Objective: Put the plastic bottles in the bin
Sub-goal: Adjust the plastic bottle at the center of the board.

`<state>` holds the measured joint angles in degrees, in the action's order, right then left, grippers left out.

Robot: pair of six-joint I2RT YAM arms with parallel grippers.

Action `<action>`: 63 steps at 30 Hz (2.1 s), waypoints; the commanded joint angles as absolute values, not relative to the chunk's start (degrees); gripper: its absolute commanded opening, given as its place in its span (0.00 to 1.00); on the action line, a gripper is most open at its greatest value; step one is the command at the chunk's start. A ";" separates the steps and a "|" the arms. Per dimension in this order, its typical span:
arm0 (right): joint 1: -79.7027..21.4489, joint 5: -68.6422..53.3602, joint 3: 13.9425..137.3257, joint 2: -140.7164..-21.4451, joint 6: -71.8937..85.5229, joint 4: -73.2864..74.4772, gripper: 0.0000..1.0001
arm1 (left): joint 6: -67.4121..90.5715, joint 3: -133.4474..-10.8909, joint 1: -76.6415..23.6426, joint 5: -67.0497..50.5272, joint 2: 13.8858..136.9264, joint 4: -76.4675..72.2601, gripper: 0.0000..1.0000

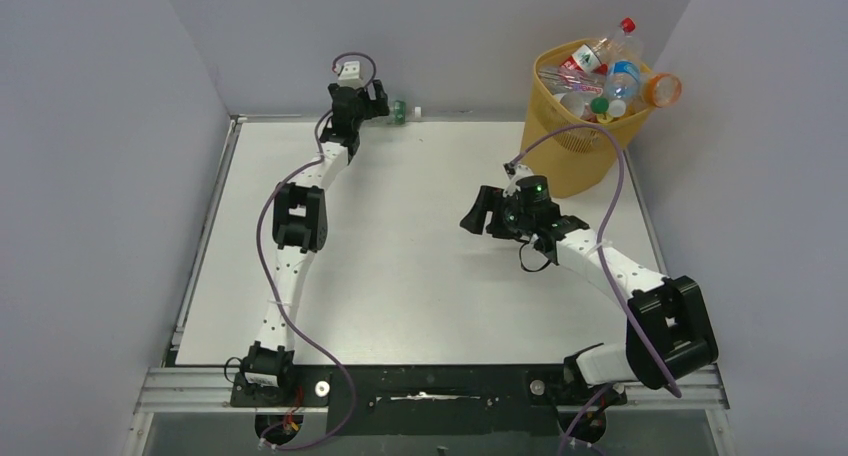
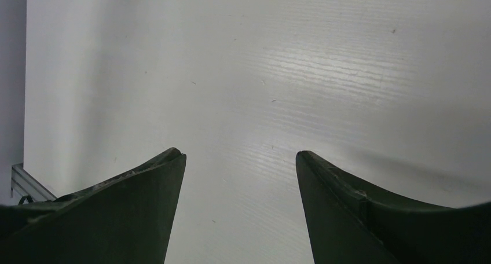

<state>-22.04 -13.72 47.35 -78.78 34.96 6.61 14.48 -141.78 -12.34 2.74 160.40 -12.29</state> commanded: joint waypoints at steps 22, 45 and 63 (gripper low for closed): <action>-20.45 -17.65 43.63 -72.01 35.54 3.62 0.71 | 20.74 -150.86 -11.88 1.29 166.07 -7.76 0.88; -25.06 -12.06 47.27 -67.24 34.46 10.77 0.71 | 32.21 -73.20 -21.60 -3.84 102.07 -4.85 0.80; -40.93 -10.08 48.73 -73.46 34.51 13.52 0.65 | 38.07 -60.23 -22.85 6.24 82.81 4.18 0.85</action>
